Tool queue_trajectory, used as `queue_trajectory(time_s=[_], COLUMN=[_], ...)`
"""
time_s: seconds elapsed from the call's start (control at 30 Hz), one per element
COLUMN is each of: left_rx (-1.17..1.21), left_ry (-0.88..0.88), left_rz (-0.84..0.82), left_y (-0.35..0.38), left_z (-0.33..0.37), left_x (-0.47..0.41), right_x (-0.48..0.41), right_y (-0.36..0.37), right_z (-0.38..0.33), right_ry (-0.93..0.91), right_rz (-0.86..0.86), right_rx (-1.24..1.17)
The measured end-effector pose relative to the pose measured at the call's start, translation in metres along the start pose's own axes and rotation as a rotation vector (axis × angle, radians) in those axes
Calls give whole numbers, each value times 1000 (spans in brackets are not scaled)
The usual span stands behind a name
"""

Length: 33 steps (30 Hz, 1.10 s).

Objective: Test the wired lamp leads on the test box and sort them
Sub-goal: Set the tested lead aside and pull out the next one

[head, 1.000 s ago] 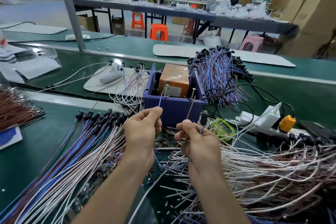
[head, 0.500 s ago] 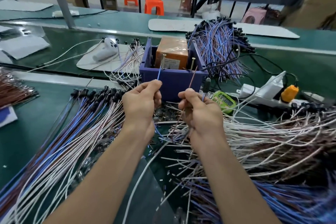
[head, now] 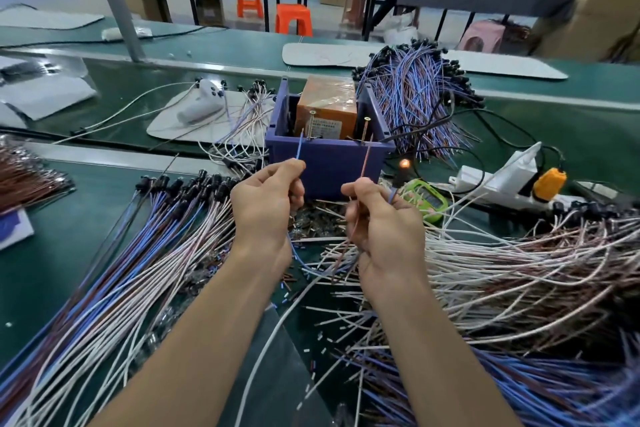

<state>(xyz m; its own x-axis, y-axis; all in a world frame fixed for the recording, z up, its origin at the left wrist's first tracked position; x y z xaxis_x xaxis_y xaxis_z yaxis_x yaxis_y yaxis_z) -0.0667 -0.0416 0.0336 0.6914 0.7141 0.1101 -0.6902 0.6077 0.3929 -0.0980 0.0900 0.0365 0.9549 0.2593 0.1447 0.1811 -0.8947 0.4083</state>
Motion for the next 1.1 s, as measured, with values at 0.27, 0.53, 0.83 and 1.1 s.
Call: queue_trajectory(time_s=[0.27,0.53,0.83,1.1], left_rx=[-72,-232,-645,-1167], left_ry=[-50,-101,95,168], left_rz=[-273,-596,-763,-911], left_y=[10,27,46,54], left_z=[5,18,4,-21], left_x=[20,49,93,128], right_x=[16,57,92,111], right_y=[5,-38,-174,-214], right_z=[-15,-65,-153,-167], right_ry=[97,147,-63,-201], right_rz=[-155,-192,182,512], right_rx=[125,410,672,1843])
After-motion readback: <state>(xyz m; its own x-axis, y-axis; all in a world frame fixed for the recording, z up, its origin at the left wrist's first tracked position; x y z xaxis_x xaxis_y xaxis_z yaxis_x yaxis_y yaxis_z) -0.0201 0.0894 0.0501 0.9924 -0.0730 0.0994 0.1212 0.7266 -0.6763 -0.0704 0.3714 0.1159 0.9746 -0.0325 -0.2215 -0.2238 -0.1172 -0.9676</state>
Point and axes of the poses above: each hand's wrist, its own x-axis away from the middle knuckle, its own y-axis out of the palm, z = x × y, the point moved 2 cm from there along -x, towards the middle knuckle, and after that the axes turned 2 degrees about -z, right-handed, at the moved point
